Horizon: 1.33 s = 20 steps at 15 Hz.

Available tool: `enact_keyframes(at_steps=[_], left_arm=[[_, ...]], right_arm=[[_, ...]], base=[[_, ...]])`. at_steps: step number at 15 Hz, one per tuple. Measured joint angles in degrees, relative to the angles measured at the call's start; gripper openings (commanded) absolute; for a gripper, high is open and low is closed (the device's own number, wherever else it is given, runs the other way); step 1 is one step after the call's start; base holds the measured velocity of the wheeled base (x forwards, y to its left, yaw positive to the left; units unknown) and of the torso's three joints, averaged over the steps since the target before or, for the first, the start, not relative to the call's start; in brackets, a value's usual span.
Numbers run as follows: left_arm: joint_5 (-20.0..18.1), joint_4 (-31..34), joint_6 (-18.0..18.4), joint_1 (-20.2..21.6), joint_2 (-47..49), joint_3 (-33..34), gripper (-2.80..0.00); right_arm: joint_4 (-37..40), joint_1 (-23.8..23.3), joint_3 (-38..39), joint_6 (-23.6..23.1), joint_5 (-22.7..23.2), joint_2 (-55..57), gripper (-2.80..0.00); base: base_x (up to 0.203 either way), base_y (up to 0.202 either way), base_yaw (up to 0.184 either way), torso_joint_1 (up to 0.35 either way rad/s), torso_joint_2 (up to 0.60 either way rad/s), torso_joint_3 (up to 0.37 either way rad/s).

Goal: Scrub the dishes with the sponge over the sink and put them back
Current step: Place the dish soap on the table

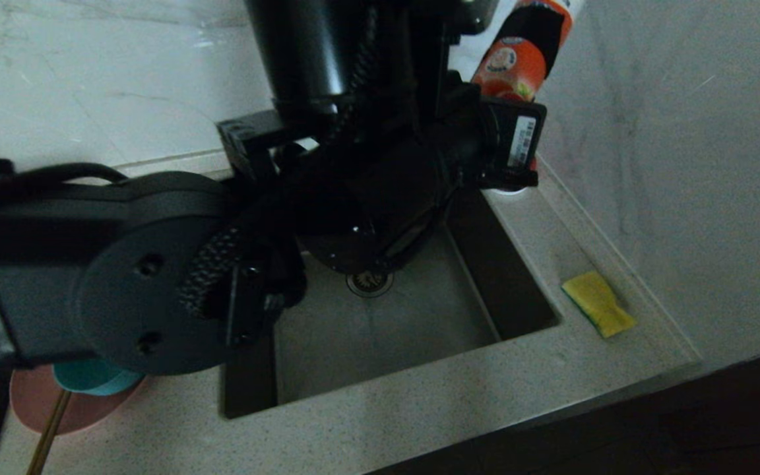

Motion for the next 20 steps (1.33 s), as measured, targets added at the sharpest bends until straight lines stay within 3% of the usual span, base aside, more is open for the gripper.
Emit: enact_keyframes(at_steps=[9,14,18,20], left_arm=[[5.36,0.32,0.48,3.37,-18.90,3.81,-2.80],[8.16,0.30,0.48,13.09,-26.10,4.63,-2.80],[14.85,-0.34,-0.35,20.13,-29.64,7.11,-2.80],[15.86,-1.85,-1.60,24.56,-30.58,9.32,-2.80]], right_arm=[[0.00,0.00,0.00,0.01,0.00,0.00,-2.80],[0.00,0.00,0.00,0.01,0.00,0.00,-2.80],[0.00,0.00,0.00,0.01,0.00,0.00,-2.80],[0.00,0.00,0.00,0.01,0.00,0.00,-2.80]], base=[[0.000,0.000,0.000,0.000,0.00,0.000],[0.000,0.000,0.000,0.000,0.00,0.000],[0.000,0.000,0.000,0.000,0.00,0.000],[0.000,0.000,0.000,0.000,0.00,0.000]])
